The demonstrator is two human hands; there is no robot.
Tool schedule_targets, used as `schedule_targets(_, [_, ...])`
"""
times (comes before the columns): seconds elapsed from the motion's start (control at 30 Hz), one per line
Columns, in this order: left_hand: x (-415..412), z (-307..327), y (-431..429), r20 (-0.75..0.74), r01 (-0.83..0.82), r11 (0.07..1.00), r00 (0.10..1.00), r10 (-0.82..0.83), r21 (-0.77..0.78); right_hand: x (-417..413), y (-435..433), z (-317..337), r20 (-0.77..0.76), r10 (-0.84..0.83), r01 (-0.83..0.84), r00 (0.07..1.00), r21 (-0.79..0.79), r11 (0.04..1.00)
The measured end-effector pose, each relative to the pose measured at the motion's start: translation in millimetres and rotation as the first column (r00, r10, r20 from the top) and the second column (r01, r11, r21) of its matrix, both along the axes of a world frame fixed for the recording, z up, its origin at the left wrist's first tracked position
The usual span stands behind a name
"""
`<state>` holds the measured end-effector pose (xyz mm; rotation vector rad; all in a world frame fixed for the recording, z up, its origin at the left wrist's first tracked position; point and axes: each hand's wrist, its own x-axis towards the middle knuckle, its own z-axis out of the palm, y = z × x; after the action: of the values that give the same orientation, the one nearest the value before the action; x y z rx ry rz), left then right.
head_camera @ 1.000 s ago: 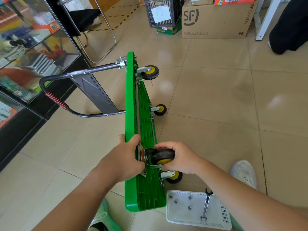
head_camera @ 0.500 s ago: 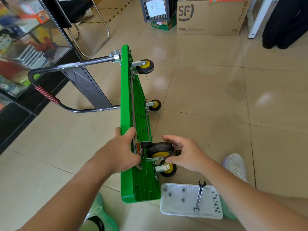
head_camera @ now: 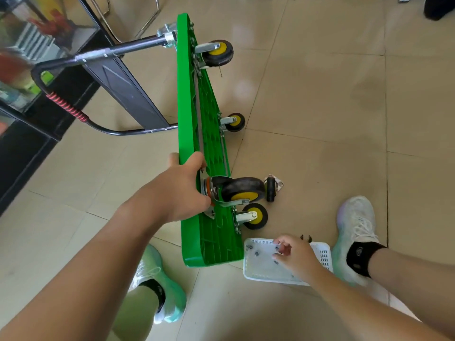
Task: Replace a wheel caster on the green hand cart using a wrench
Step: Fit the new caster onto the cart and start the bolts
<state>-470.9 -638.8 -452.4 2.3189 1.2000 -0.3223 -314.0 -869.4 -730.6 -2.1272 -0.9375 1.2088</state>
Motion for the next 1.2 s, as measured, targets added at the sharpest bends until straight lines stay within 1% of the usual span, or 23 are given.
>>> schedule_targets(0.13, [0.2,-1.3,-0.4,-0.009,-0.007,1.000,1.000,0.007,-0.005,-15.5,7.4,-49.5,0.005,0.135,-0.134,0.991,-0.101,0.986])
schedule_targets(0.2, [0.8,-1.5,0.5,-0.021,-0.015,1.000,1.000,0.015,-0.016,-21.8,13.2,-74.6,0.020,0.173,-0.168,0.985,-0.137,0.976])
schedule_targets(0.3, [0.6,-1.9,2.2,-0.023,-0.025,1.000,0.999,0.025,-0.001,-31.0,24.6,-105.9,0.070,0.185,-0.171,0.980,-0.171,0.970])
schedule_targets(0.43, [-2.9,-5.1,0.8,0.019,-0.020,1.000,1.000,0.020,0.013,-44.8,33.8,-141.3,0.151,0.169,-0.135,0.974,-0.212,0.968])
schedule_targets(0.57, [-4.6,-5.3,0.2,0.061,-0.036,0.999,0.998,0.036,-0.003,-54.7,39.0,-152.5,0.243,0.203,-0.139,0.949,-0.254,0.957])
schedule_targets(0.67, [-3.8,-4.7,-1.4,0.074,-0.035,0.999,0.997,0.035,-0.001,-55.3,40.3,-151.1,0.264,0.241,-0.171,0.934,-0.261,0.950])
schedule_targets(0.73, [-3.3,-5.1,-1.1,0.066,-0.024,1.000,0.998,0.023,0.008,-56.3,40.0,-144.3,0.269,0.222,-0.167,0.937,-0.212,0.963])
schedule_targets(0.8, [-2.9,-5.1,-1.2,0.040,-0.021,1.000,0.999,0.021,0.011,-59.6,38.3,-129.6,0.263,0.142,-0.120,0.954,-0.098,0.988])
schedule_targets(0.9, [-3.1,-2.0,-0.4,-0.004,-0.012,1.000,1.000,0.012,0.014,-67.3,38.7,-98.8,0.142,-0.010,-0.002,0.990,0.080,0.997])
schedule_targets(1.03, [0.1,2.8,0.2,-0.026,-0.013,1.000,1.000,0.013,-0.016,-66.3,40.2,-54.7,-0.017,-0.180,0.179,0.984,0.229,0.957])
schedule_targets(1.13, [1.8,4.7,0.7,-0.051,-0.008,0.999,0.999,0.007,-0.033,-63.1,45.6,-23.0,-0.107,-0.243,0.264,0.964,0.307,0.914])
schedule_targets(1.2, [2.8,5.0,0.9,-0.062,-0.007,0.999,0.998,0.005,-0.034,-63.0,50.0,0.5,-0.204,-0.289,0.345,0.935,0.347,0.872])
